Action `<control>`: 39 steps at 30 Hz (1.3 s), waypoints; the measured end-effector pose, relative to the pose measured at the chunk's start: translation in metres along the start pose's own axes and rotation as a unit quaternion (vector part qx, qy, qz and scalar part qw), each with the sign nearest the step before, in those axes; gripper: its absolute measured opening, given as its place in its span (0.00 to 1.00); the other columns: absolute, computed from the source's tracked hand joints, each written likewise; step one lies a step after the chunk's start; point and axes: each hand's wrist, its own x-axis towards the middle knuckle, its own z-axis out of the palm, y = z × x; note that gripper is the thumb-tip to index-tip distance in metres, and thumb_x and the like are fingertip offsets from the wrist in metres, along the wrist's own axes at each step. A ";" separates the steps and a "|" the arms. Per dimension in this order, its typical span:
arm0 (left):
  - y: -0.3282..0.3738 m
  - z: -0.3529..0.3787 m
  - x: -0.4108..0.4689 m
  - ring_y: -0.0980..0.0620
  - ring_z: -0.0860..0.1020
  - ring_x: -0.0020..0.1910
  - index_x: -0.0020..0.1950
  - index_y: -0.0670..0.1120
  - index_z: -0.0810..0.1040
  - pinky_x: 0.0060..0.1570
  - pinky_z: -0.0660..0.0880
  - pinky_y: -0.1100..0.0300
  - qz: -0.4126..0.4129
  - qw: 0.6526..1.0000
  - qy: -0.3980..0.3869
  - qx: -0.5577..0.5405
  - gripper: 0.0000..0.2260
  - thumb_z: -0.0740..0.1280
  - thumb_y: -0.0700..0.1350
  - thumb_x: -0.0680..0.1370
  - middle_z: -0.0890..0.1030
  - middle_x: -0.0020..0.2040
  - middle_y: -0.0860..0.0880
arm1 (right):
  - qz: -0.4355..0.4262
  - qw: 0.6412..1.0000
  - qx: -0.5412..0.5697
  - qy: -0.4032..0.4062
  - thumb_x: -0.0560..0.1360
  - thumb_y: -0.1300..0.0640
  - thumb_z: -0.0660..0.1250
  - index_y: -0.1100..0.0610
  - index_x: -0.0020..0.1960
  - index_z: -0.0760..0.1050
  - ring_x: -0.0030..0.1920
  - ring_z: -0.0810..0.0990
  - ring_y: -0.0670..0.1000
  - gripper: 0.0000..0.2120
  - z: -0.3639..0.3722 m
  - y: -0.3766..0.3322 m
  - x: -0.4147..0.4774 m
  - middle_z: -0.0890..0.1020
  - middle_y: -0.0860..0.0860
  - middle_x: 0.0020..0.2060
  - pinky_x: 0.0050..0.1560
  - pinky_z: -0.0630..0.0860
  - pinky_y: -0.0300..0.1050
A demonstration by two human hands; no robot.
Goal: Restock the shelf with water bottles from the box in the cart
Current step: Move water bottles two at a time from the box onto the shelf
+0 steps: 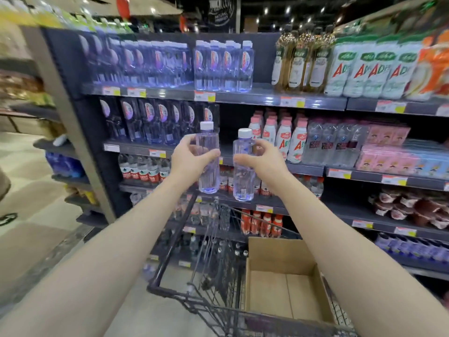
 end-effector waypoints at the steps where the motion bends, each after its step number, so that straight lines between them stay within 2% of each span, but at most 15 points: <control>1: 0.009 -0.014 -0.002 0.51 0.86 0.50 0.65 0.54 0.76 0.55 0.82 0.46 0.004 1.000 0.005 0.001 0.26 0.81 0.53 0.71 0.88 0.49 0.51 | -0.005 1.000 -0.004 -0.009 0.71 0.50 0.80 0.53 0.71 0.72 0.52 0.77 0.45 0.32 0.006 -0.014 -0.003 0.77 0.45 0.58 0.44 0.73 0.38; 6: 0.033 -0.079 -0.003 0.49 0.86 0.50 0.68 0.53 0.73 0.52 0.83 0.46 0.023 1.000 0.017 0.001 0.28 0.81 0.53 0.72 0.87 0.51 0.48 | -0.038 0.999 -0.020 -0.015 0.72 0.52 0.80 0.51 0.61 0.74 0.43 0.76 0.39 0.22 0.047 -0.070 -0.007 0.77 0.42 0.48 0.35 0.72 0.29; 7: 0.035 -0.091 0.001 0.49 0.86 0.50 0.71 0.50 0.73 0.54 0.83 0.46 0.028 0.999 0.017 0.000 0.32 0.81 0.53 0.71 0.87 0.51 0.48 | -0.043 0.999 -0.021 -0.008 0.71 0.50 0.81 0.53 0.61 0.75 0.46 0.78 0.42 0.23 0.058 -0.079 -0.006 0.79 0.43 0.50 0.39 0.75 0.29; 9: 0.035 -0.116 0.012 0.50 0.85 0.52 0.76 0.48 0.70 0.56 0.82 0.49 0.030 0.999 0.023 0.008 0.37 0.81 0.54 0.71 0.86 0.53 0.48 | -0.054 0.998 -0.024 0.000 0.65 0.45 0.83 0.52 0.65 0.77 0.55 0.81 0.49 0.32 0.082 -0.096 0.000 0.81 0.48 0.57 0.53 0.80 0.44; 11: 0.033 -0.142 0.026 0.51 0.85 0.53 0.77 0.49 0.69 0.55 0.82 0.51 0.034 0.999 0.027 0.011 0.38 0.81 0.54 0.71 0.86 0.54 0.48 | -0.066 0.997 -0.031 0.000 0.58 0.38 0.82 0.51 0.67 0.77 0.58 0.81 0.52 0.41 0.107 -0.109 0.010 0.82 0.49 0.60 0.58 0.81 0.53; 13: 0.028 -0.169 0.043 0.51 0.85 0.52 0.77 0.50 0.70 0.55 0.82 0.50 0.042 0.999 0.026 0.006 0.38 0.82 0.55 0.70 0.86 0.53 0.49 | -0.079 0.996 -0.027 -0.008 0.56 0.34 0.80 0.51 0.69 0.77 0.61 0.80 0.52 0.45 0.133 -0.122 0.021 0.81 0.49 0.63 0.59 0.80 0.53; 17: 0.016 -0.222 0.081 0.58 0.82 0.51 0.78 0.50 0.68 0.47 0.76 0.64 0.062 0.998 0.005 0.011 0.39 0.81 0.54 0.72 0.85 0.54 0.49 | -0.096 0.995 -0.016 -0.004 0.68 0.45 0.81 0.56 0.76 0.70 0.68 0.74 0.52 0.42 0.188 -0.148 0.046 0.75 0.50 0.70 0.64 0.75 0.51; 19: 0.011 -0.248 0.103 0.58 0.80 0.53 0.77 0.51 0.69 0.48 0.75 0.65 0.079 0.997 -0.007 0.024 0.37 0.81 0.54 0.72 0.83 0.55 0.50 | -0.095 0.995 -0.004 0.000 0.68 0.46 0.82 0.57 0.78 0.68 0.71 0.73 0.53 0.44 0.216 -0.160 0.062 0.73 0.52 0.73 0.68 0.73 0.53; 23: -0.006 -0.290 0.156 0.54 0.81 0.59 0.66 0.60 0.70 0.60 0.78 0.54 0.089 0.995 -0.042 0.023 0.30 0.82 0.56 0.70 0.84 0.59 0.50 | -0.098 0.995 -0.011 0.027 0.69 0.48 0.81 0.57 0.78 0.68 0.68 0.74 0.53 0.42 0.266 -0.185 0.094 0.74 0.52 0.72 0.59 0.72 0.46; 27: -0.016 -0.313 0.201 0.53 0.80 0.59 0.65 0.60 0.70 0.55 0.78 0.57 0.090 0.993 -0.078 0.024 0.29 0.81 0.57 0.70 0.83 0.60 0.50 | -0.100 0.993 -0.021 0.065 0.71 0.47 0.80 0.57 0.77 0.70 0.60 0.76 0.50 0.39 0.296 -0.201 0.123 0.75 0.51 0.71 0.43 0.72 0.39; 29: -0.019 -0.318 0.220 0.54 0.80 0.57 0.71 0.55 0.71 0.50 0.76 0.63 0.092 0.992 -0.085 0.008 0.33 0.82 0.55 0.71 0.82 0.59 0.49 | -0.097 0.992 -0.020 0.080 0.71 0.48 0.80 0.58 0.78 0.67 0.61 0.76 0.51 0.41 0.306 -0.204 0.138 0.73 0.51 0.72 0.46 0.73 0.40; 32: -0.024 -0.316 0.249 0.55 0.80 0.56 0.77 0.51 0.68 0.51 0.75 0.62 0.099 0.990 -0.096 -0.006 0.39 0.81 0.56 0.71 0.82 0.58 0.50 | -0.094 0.989 -0.028 0.106 0.71 0.50 0.80 0.60 0.78 0.67 0.69 0.74 0.53 0.41 0.316 -0.206 0.162 0.75 0.53 0.71 0.59 0.69 0.45; 34: -0.027 -0.311 0.269 0.57 0.79 0.55 0.78 0.50 0.67 0.47 0.72 0.64 0.100 0.989 -0.108 -0.016 0.39 0.81 0.56 0.72 0.82 0.58 0.50 | -0.093 0.988 -0.026 0.118 0.71 0.51 0.80 0.60 0.78 0.67 0.70 0.74 0.54 0.41 0.319 -0.205 0.181 0.74 0.53 0.72 0.59 0.68 0.45; 37: -0.032 -0.299 0.298 0.53 0.80 0.58 0.78 0.50 0.67 0.54 0.74 0.56 0.098 0.987 -0.122 -0.028 0.40 0.81 0.56 0.71 0.83 0.58 0.50 | -0.093 0.986 -0.028 0.137 0.72 0.51 0.80 0.60 0.78 0.67 0.70 0.73 0.54 0.41 0.322 -0.201 0.206 0.74 0.53 0.72 0.60 0.68 0.46; 39: -0.036 -0.291 0.318 0.52 0.79 0.59 0.78 0.50 0.67 0.56 0.72 0.55 0.099 0.987 -0.127 -0.027 0.40 0.81 0.56 0.71 0.83 0.58 0.50 | -0.082 0.986 -0.033 0.144 0.72 0.52 0.79 0.61 0.73 0.72 0.63 0.76 0.54 0.34 0.320 -0.197 0.229 0.78 0.52 0.64 0.56 0.70 0.45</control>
